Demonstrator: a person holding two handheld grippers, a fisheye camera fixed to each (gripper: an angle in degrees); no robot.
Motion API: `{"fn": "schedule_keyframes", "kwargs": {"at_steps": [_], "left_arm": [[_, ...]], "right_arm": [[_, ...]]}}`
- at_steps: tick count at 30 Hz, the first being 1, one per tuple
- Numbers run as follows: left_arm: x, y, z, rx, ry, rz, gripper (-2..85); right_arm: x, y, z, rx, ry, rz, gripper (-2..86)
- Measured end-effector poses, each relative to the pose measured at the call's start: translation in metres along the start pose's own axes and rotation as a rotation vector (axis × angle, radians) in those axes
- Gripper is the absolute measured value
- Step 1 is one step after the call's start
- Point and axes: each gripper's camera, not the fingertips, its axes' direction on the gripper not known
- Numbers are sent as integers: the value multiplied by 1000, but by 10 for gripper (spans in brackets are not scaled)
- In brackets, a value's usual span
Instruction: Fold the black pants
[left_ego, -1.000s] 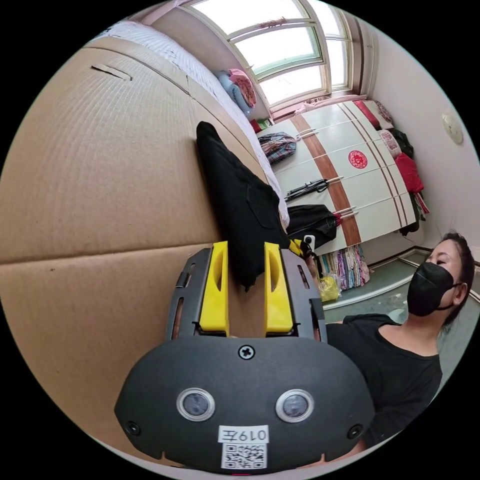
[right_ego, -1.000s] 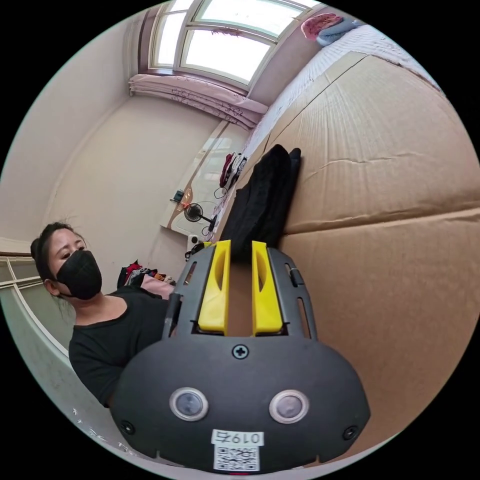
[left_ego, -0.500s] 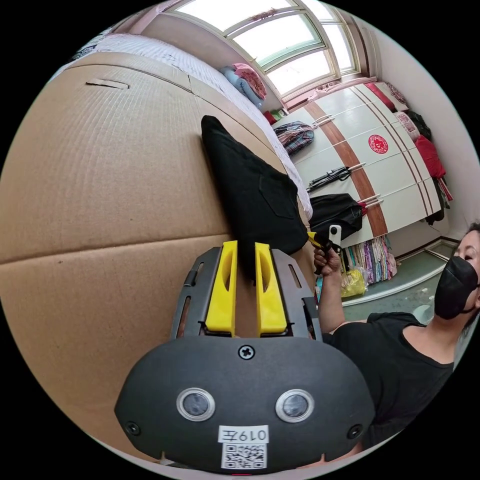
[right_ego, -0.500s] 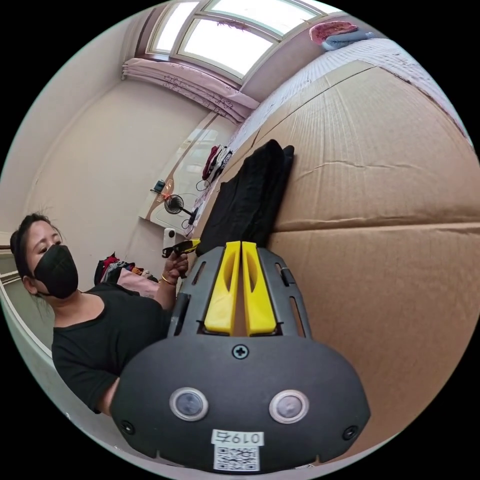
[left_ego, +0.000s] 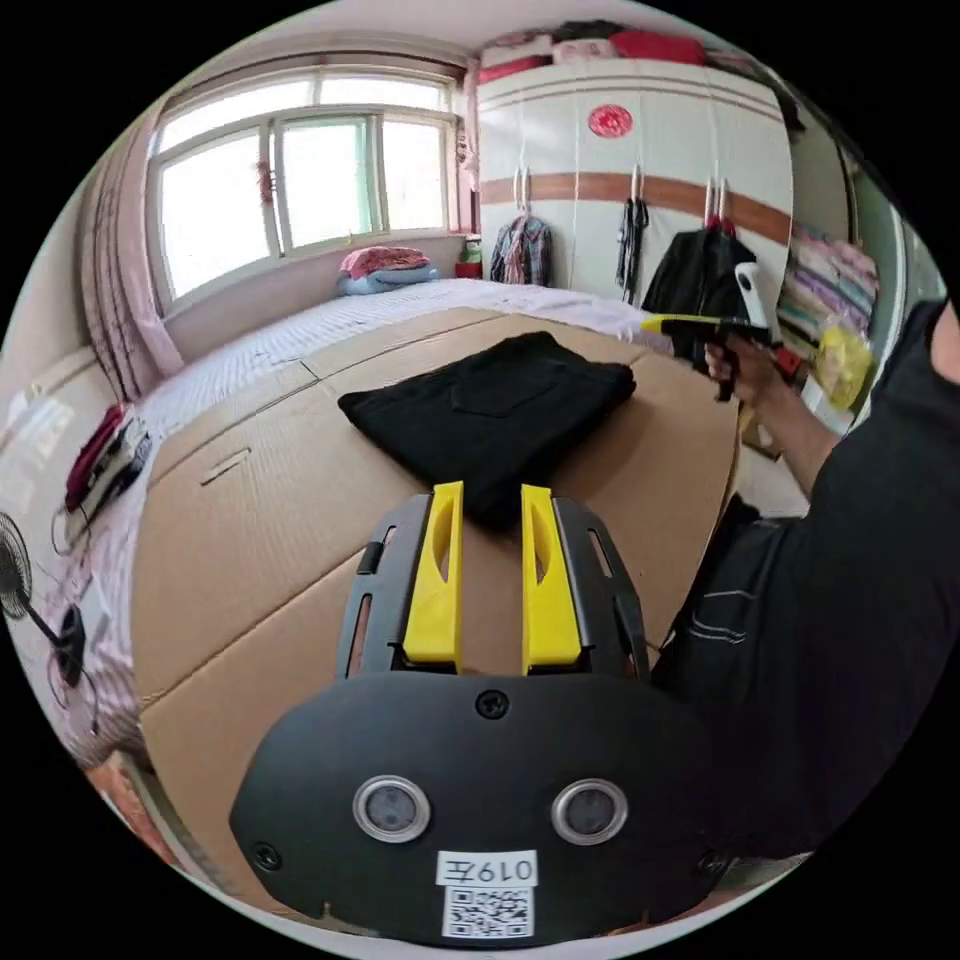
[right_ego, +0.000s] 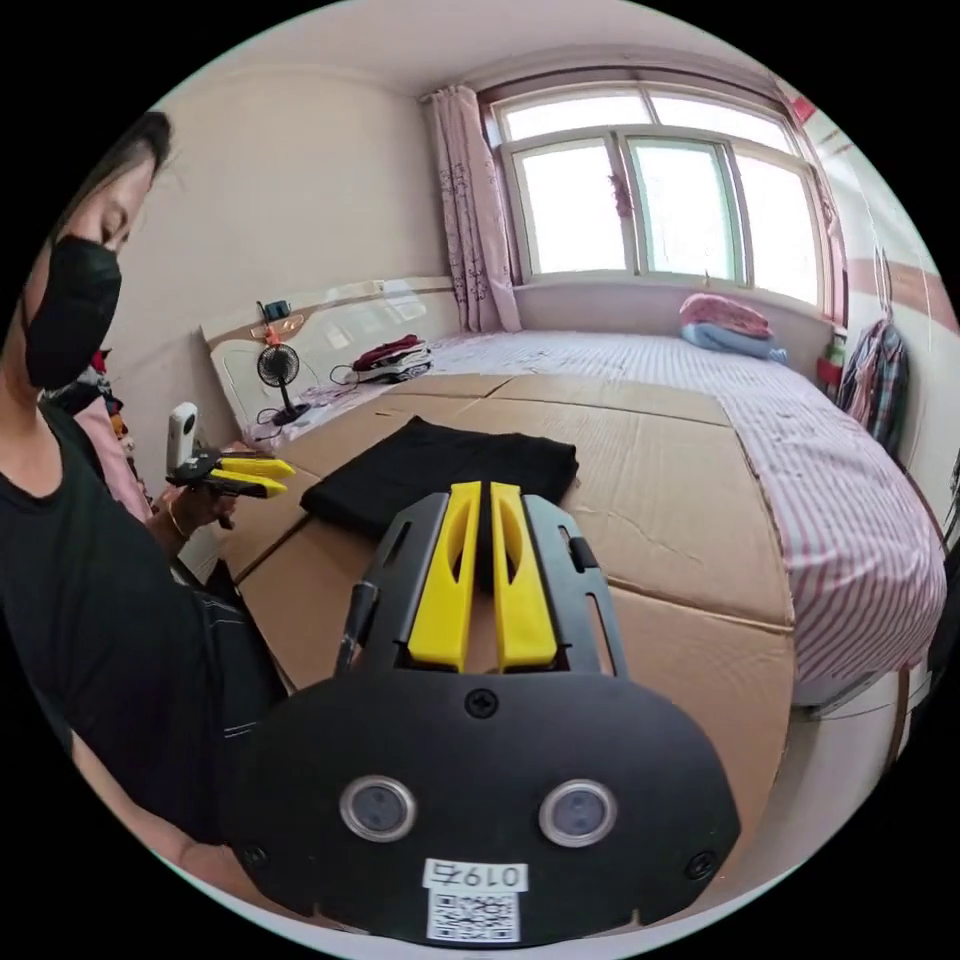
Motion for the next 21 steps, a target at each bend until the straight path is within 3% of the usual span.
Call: {"fn": "schedule_keyframes", "kwargs": {"at_steps": [5, 11, 21], "left_arm": [[100, -15, 21, -94, -400, 179, 86], [165, -29, 35, -153, -426, 305, 81], [260, -48, 58, -242, -606, 504, 70]], "right_arm": [[-118, 51, 48, 11, -29, -164, -6], [-206, 122, 100, -67, -31, -290, -9], [-262, 261, 129, -118, 22, -354, -9]]}}
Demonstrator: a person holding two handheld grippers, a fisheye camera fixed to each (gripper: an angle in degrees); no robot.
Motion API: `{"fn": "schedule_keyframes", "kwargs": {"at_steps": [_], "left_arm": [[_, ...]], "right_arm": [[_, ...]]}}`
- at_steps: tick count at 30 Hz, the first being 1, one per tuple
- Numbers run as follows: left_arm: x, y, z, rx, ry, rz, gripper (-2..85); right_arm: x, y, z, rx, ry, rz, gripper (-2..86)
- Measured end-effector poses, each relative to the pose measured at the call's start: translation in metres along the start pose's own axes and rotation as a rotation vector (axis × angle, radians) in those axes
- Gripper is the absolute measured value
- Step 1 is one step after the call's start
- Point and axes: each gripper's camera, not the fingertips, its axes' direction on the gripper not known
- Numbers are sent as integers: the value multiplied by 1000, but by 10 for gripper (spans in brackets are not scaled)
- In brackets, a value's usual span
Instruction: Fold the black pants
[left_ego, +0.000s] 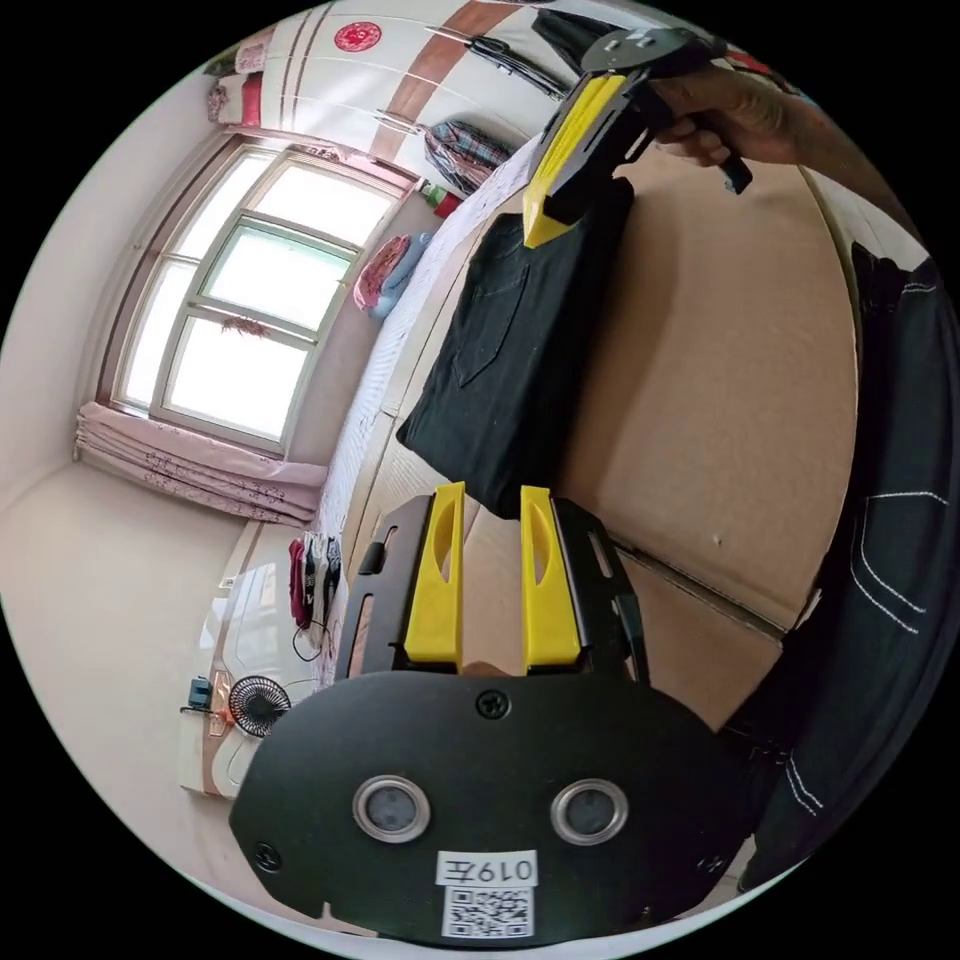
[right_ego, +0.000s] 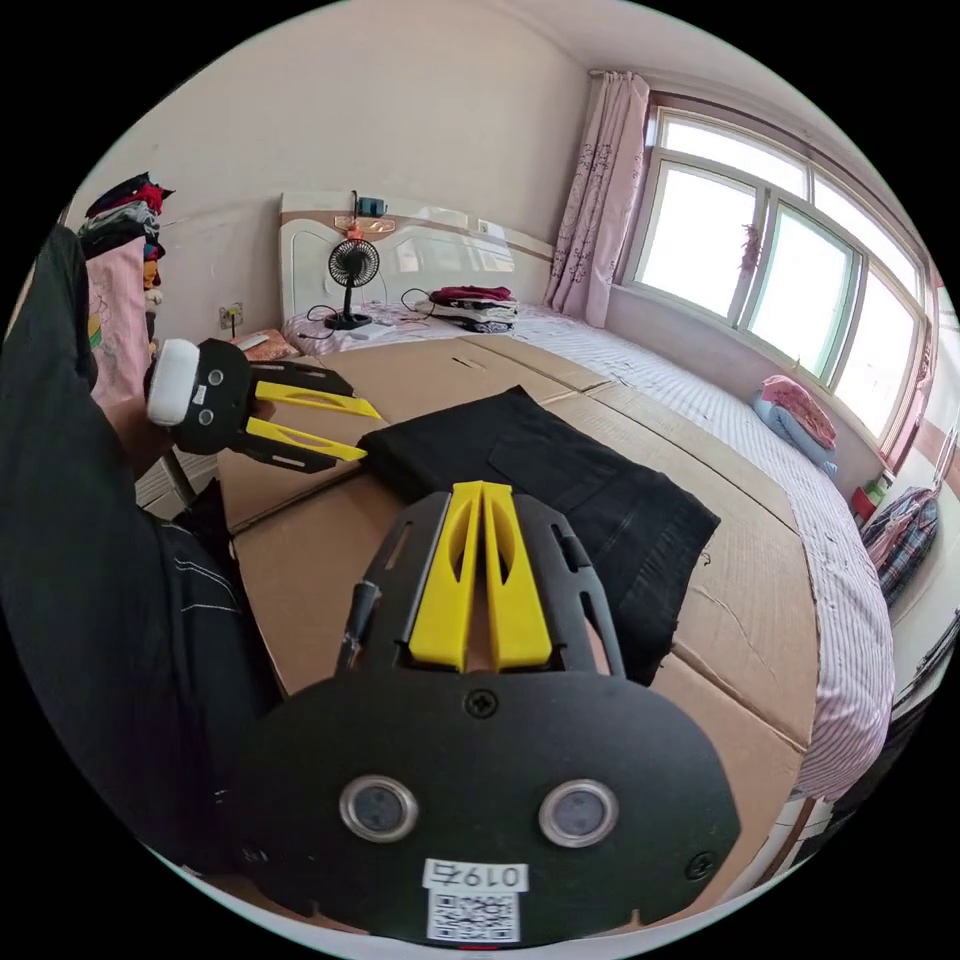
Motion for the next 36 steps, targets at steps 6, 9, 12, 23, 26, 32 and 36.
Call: {"fn": "schedule_keyframes", "kwargs": {"at_steps": [6, 9, 12, 23, 26, 32, 36], "left_arm": [[28, -26, -9, -46, -38, 66, 43], [27, -31, -14, -45, -2, 30, 21], [32, -36, -18, -51, -12, 31, 11], [31, -37, -22, -35, 57, -25, 5], [33, -36, -23, -33, 45, -26, 4], [32, -32, -24, -22, 48, -35, 4], [30, -28, -23, -13, 50, -43, 4]], "right_arm": [[-84, 66, 33, -23, 145, -133, 6], [-128, 105, 43, 6, 249, -198, 30], [-161, 144, 61, -43, 304, -286, 35], [-236, 276, 76, -111, 306, -419, 62], [-259, 306, 91, -148, 366, -476, 62], [-283, 358, 88, -133, 388, -524, 50], [-298, 384, 92, -147, 403, -595, 49]]}}
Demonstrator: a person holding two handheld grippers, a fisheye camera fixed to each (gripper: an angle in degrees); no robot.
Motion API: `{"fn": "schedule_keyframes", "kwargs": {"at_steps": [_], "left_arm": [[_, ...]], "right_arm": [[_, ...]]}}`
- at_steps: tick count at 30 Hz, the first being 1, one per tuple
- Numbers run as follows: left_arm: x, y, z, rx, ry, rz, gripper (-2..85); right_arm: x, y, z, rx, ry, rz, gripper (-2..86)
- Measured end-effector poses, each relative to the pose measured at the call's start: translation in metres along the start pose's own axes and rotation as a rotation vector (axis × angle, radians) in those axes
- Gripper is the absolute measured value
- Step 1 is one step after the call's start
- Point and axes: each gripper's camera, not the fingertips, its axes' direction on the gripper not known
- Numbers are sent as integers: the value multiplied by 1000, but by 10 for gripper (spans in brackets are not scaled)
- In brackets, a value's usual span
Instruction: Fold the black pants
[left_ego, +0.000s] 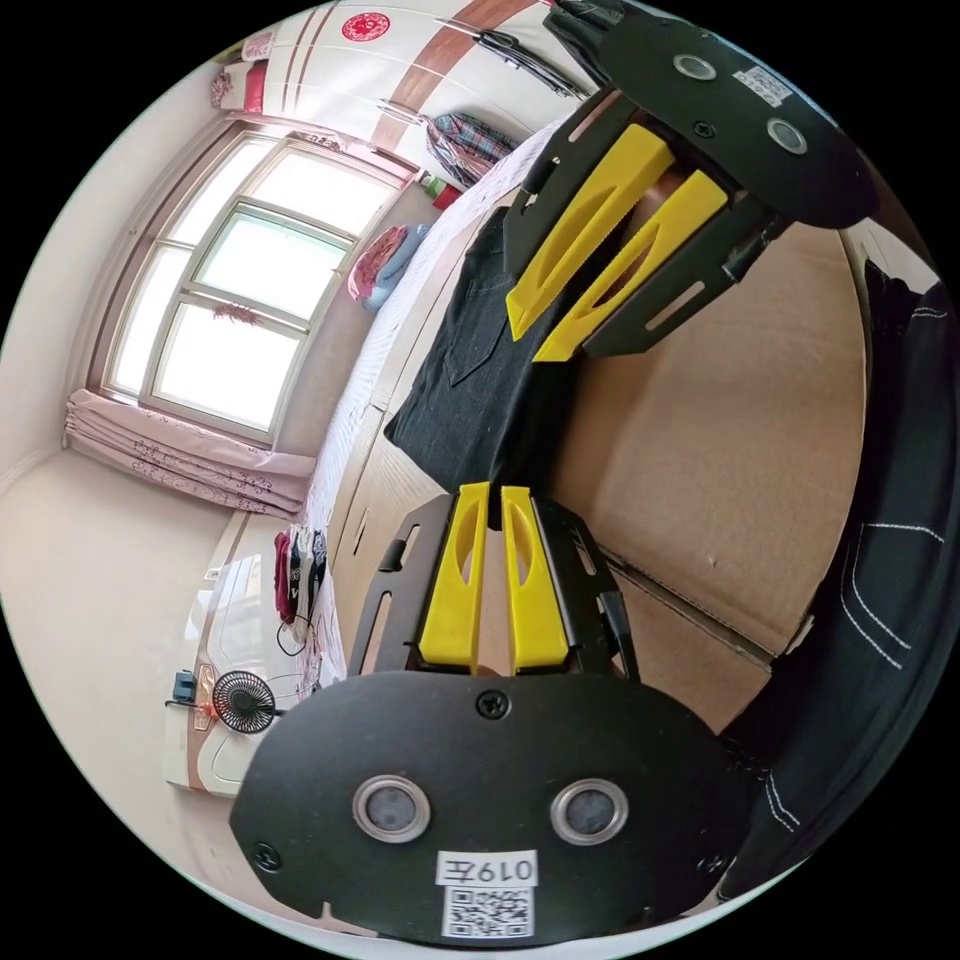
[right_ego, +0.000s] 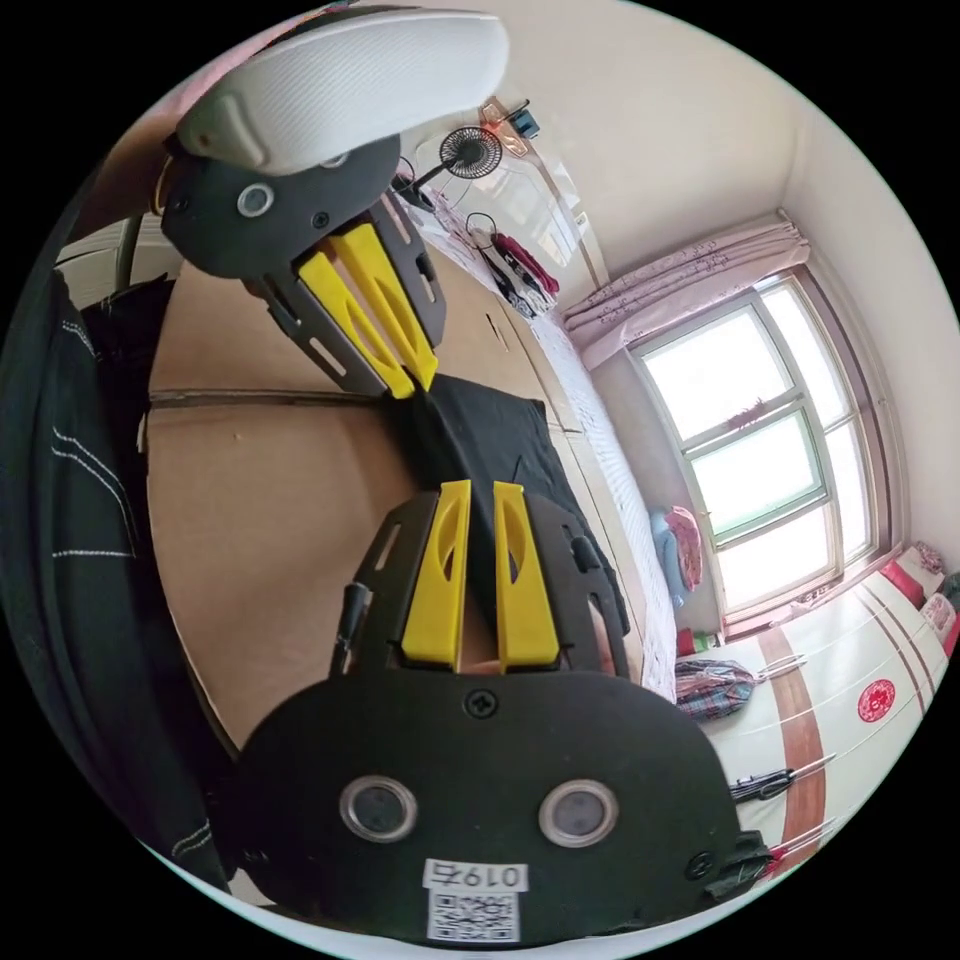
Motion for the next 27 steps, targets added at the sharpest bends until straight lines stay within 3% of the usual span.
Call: {"fn": "schedule_keyframes", "kwargs": {"at_steps": [14, 27], "left_arm": [[-5, 16, 2, 18, -14, -7, 5], [-38, 40, 14, 70, 97, -10, 3]], "right_arm": [[-82, 57, -8, -41, 101, -245, 17], [-32, 106, -25, -30, -19, -238, -7]]}}
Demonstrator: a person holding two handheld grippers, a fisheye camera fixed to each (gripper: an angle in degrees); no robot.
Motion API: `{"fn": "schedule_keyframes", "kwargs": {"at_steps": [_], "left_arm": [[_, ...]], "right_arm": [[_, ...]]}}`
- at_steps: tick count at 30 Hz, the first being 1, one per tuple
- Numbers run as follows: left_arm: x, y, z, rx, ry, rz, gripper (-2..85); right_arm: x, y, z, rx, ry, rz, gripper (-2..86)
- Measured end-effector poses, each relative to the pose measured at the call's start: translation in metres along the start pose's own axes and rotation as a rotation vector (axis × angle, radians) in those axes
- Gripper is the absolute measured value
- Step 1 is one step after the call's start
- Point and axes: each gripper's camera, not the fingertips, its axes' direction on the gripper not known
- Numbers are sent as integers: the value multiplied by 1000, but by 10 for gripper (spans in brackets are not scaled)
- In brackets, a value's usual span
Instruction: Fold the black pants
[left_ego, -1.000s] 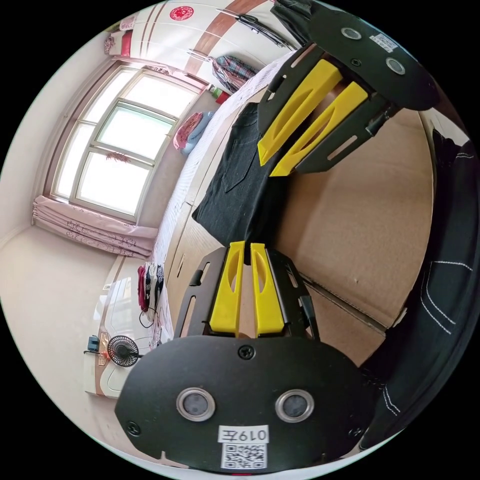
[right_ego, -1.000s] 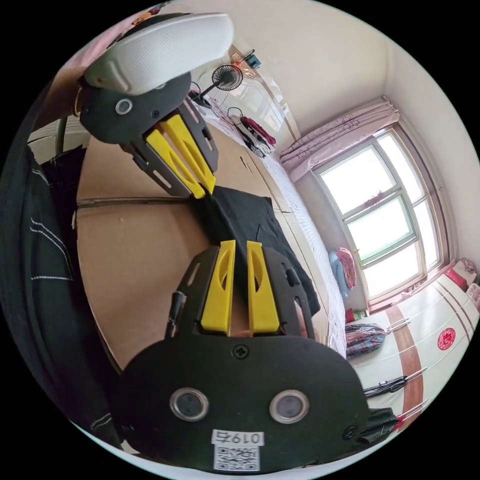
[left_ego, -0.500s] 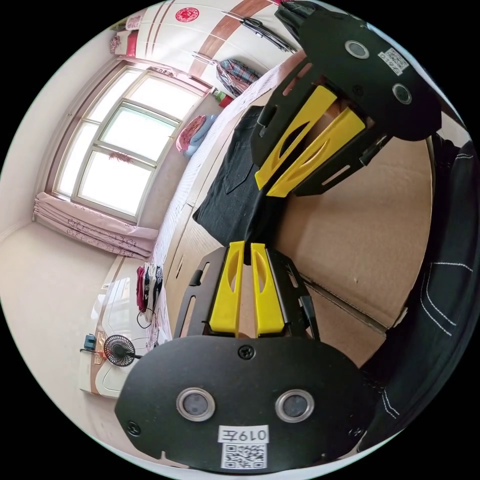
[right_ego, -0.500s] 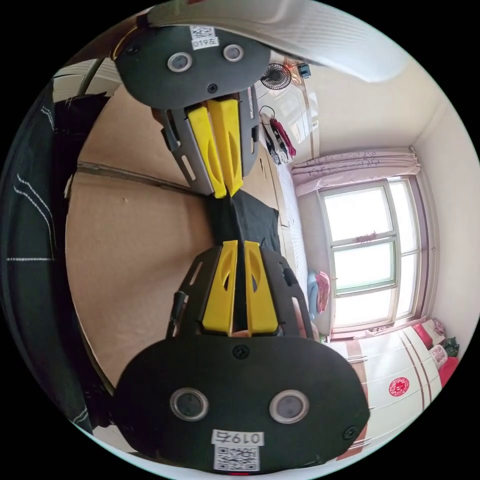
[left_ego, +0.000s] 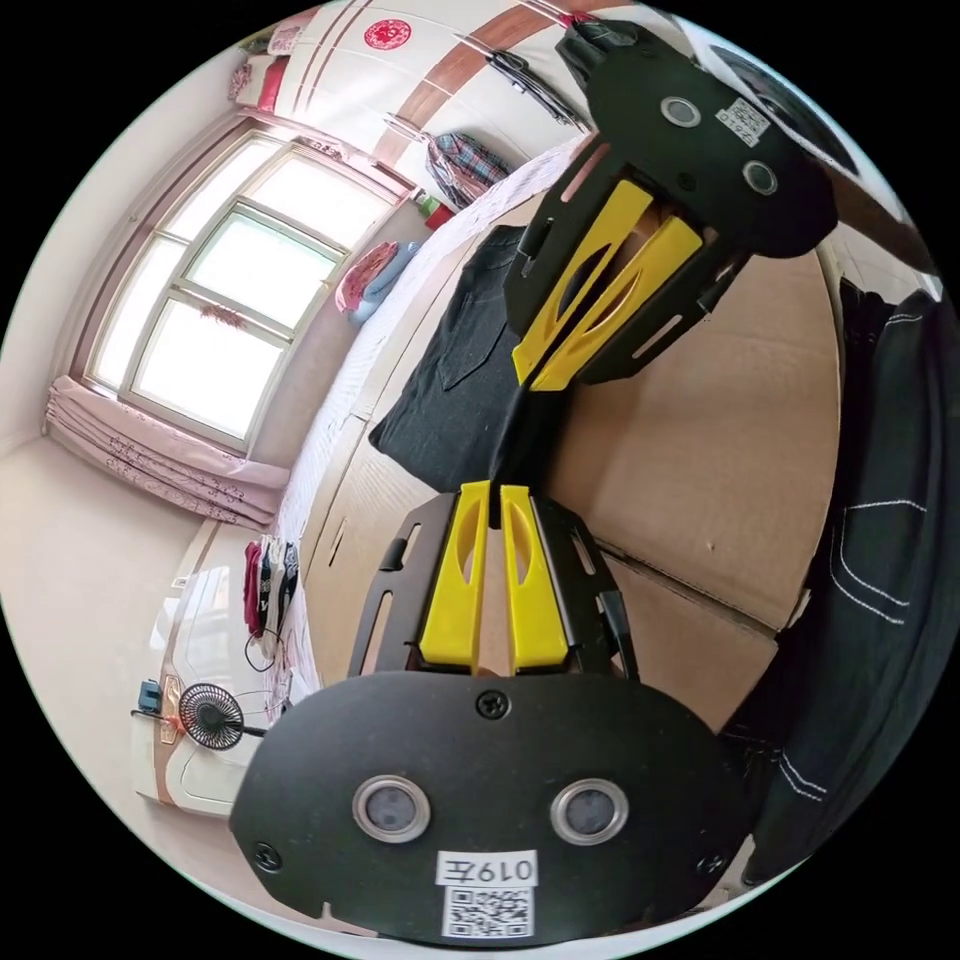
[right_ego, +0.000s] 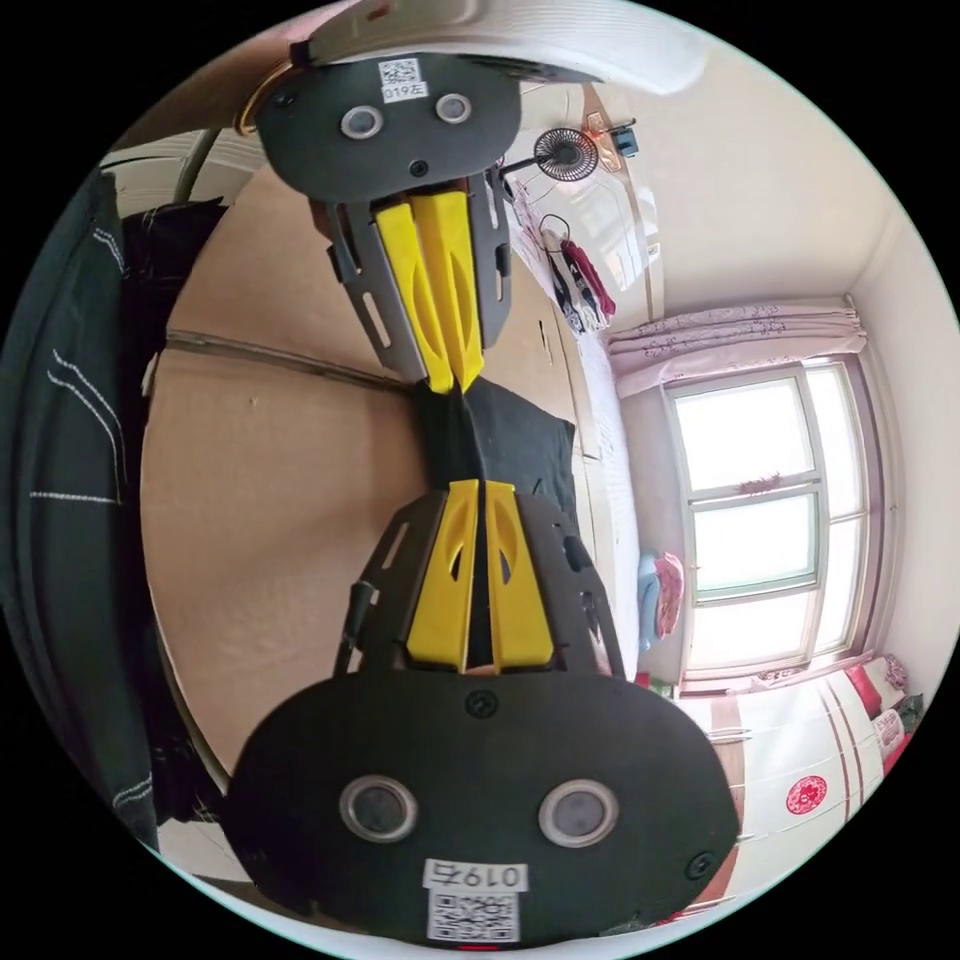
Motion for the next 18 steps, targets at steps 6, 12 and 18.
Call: {"fn": "schedule_keyframes", "kwargs": {"at_steps": [6, 12, 18], "left_arm": [[-6, 9, 5, 12, 10, 16, 3], [-9, 14, 7, 15, -22, 42, 4], [-24, 18, 9, 15, 16, 21, 3]], "right_arm": [[17, 31, 0, 36, 19, 40, -6], [58, 85, -21, 17, 135, 174, 0], [109, 168, -19, -148, 148, 241, 22]]}}
